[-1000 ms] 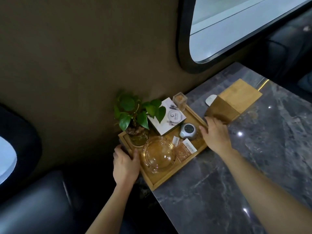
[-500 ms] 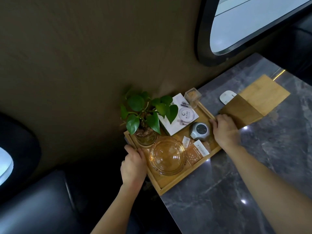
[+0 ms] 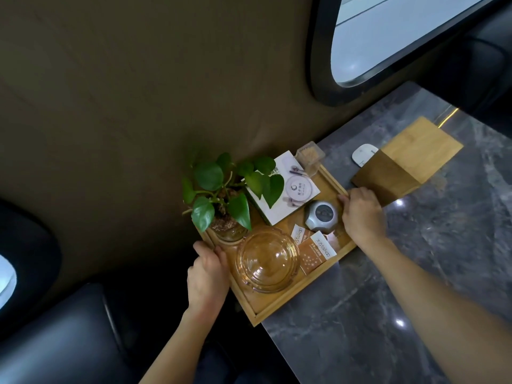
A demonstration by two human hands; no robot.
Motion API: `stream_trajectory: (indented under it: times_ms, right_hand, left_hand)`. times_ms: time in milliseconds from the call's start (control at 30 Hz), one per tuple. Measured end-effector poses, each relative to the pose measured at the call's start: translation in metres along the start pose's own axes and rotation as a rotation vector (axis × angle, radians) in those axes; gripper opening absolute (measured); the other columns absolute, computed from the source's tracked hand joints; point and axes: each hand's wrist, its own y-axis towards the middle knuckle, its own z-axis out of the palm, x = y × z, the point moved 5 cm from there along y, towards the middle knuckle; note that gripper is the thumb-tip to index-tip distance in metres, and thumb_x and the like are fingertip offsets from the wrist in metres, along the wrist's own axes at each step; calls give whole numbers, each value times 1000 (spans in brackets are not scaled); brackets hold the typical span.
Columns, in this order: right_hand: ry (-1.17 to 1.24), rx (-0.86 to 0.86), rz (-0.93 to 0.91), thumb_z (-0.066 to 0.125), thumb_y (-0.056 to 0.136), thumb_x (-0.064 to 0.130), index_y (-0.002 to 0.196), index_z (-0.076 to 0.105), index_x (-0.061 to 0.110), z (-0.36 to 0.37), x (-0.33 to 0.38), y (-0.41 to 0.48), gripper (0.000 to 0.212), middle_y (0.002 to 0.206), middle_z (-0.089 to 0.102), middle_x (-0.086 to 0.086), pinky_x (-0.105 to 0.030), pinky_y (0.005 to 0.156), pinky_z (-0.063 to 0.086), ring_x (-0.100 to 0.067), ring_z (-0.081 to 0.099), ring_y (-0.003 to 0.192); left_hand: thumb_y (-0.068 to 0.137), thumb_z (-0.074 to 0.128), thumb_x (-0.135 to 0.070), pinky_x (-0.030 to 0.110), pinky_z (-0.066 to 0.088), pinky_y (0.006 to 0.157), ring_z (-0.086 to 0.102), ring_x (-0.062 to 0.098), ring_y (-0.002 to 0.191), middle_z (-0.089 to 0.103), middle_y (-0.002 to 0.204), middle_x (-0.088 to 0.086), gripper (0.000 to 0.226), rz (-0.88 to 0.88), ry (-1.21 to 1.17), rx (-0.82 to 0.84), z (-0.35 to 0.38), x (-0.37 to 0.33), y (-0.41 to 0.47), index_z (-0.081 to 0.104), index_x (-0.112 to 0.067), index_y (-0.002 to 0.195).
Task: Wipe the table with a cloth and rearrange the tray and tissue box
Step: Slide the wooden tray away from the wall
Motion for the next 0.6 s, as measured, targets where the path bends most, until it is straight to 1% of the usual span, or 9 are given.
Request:
stream_trajectory:
  times_ms: [67, 133, 233, 300, 500, 600]
  right_hand:
    - [15, -18, -14, 52, 90, 10, 81, 58, -10, -5, 0, -6, 23, 84, 61, -32, -47, 69, 45, -43, 55, 83]
    - [30, -13, 0, 51, 90, 10, 81, 58, -10, -8, -4, -15, 23, 85, 60, -31, -48, 70, 44, -43, 54, 83]
    - [54, -21, 35, 48, 92, 13, 82, 57, -7, -15, -14, -31, 24, 87, 59, -27, -46, 74, 43, -40, 53, 87]
    - [50, -32, 58, 49, 92, 14, 82, 57, -6, -22, -22, -44, 24, 87, 59, -26, -45, 74, 42, -39, 54, 87]
    - [69, -63, 192, 50, 91, 15, 84, 57, -6, -50, -60, -86, 24, 89, 59, -24, -42, 69, 43, -38, 52, 88]
    - [55, -85, 241, 51, 90, 16, 83, 57, -6, -65, -88, -109, 24, 90, 59, -24, -44, 72, 44, -39, 53, 89]
  left_hand:
    - [94, 41, -19, 37, 34, 56, 63, 47, 70, 66, 80, 29, 21, 17, 10, -2, -3, 0, -4, 39, 2, 97]
    - [94, 41, -19, 37, 35, 58, 62, 48, 72, 66, 82, 30, 21, 27, 4, 5, -5, 1, -9, 38, 1, 96]
    - [94, 41, -20, 39, 37, 59, 62, 48, 72, 66, 82, 29, 16, 61, -24, 20, -7, 0, -18, 33, -7, 89]
    - [94, 41, -20, 38, 37, 60, 61, 48, 73, 65, 82, 28, 18, 76, -50, 33, -6, -2, -27, 29, -10, 86]
    - [93, 41, -24, 41, 37, 65, 60, 48, 79, 65, 87, 28, 17, 91, -43, 99, 6, -15, -55, 31, -11, 89]
    - [92, 43, -23, 40, 36, 64, 60, 48, 78, 65, 86, 28, 18, 134, -28, 134, 20, -29, -71, 30, -11, 87]
